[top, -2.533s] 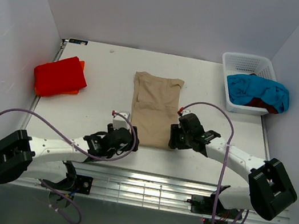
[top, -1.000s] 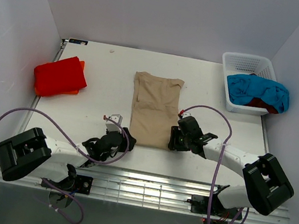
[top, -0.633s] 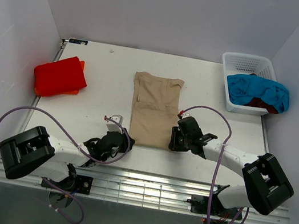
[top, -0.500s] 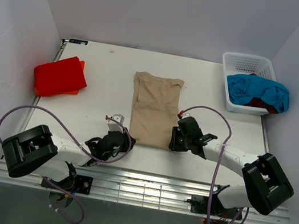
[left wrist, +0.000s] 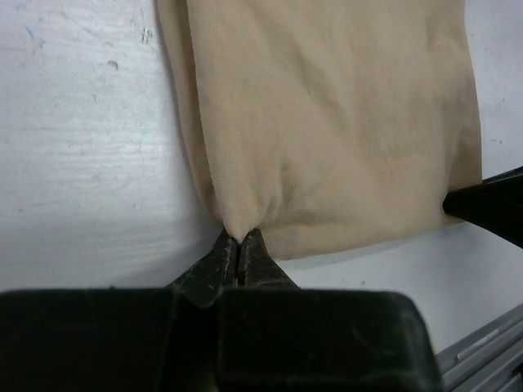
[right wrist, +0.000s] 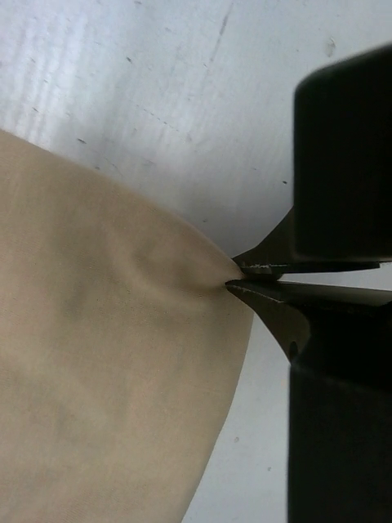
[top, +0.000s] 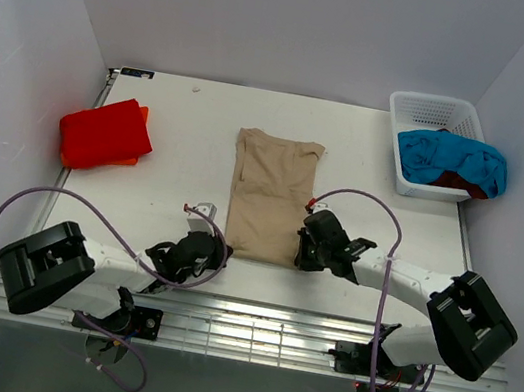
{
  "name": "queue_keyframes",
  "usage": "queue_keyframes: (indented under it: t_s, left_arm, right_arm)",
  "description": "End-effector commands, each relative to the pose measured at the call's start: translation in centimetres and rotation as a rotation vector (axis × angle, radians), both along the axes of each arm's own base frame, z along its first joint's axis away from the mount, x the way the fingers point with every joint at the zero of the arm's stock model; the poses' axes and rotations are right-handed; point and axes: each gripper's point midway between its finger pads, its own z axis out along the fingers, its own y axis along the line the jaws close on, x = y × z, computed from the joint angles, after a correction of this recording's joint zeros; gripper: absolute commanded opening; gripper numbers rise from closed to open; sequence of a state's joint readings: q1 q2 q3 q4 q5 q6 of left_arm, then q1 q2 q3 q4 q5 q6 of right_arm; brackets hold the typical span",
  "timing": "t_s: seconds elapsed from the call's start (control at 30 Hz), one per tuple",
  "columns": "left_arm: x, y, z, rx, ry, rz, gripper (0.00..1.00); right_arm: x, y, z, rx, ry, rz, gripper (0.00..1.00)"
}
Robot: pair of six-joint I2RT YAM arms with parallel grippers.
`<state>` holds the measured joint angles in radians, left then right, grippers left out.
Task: Fold and stack the t-shirts
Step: Fold the tshirt
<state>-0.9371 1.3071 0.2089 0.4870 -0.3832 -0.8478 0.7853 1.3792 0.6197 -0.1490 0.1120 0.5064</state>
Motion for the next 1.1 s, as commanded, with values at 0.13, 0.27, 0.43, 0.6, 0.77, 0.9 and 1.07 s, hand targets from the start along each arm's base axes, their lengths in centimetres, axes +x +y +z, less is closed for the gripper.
queue_keyframes:
  t_s: [0.13, 0.27, 0.43, 0.6, 0.77, 0.9, 1.07]
  left_arm:
    - [-5.7, 2.6, -2.7, 0.077, 0.146, -0.069, 0.00]
    - [-7.7, 2.0, -1.2, 0.083, 0.117, -0.104, 0.00]
    - [-6.5, 0.8, 3.6, 0.071, 0.012, -0.084, 0.00]
    - [-3.6, -0.7, 12.0, 0.031, -0.188, -0.047, 0.00]
    - [-1.3, -0.6, 17.2, 0.047, -0.353, 0.019, 0.00]
    - [0.5, -0.9, 18.6, 0.085, -0.452, 0.045, 0.00]
    - [4.8, -0.6, 17.4, 0.061, -0.459, 0.013, 0.00]
  right_arm:
    - [-5.9, -1.6, 0.1, -0.055, 0.061, -0.014, 0.08]
    - [-7.7, -1.8, 0.9, -0.057, 0.041, -0.029, 0.08]
    - [-6.8, -0.3, 5.6, -0.008, -0.095, -0.045, 0.08]
    - [-3.9, 1.2, 11.9, 0.052, -0.261, -0.072, 0.08]
    - [-0.2, 2.0, 16.8, 0.026, -0.417, -0.123, 0.08]
    - [2.6, 2.7, 16.8, -0.039, -0.443, -0.138, 0.08]
    - [6.7, 2.1, 16.1, -0.058, -0.452, -0.164, 0.08]
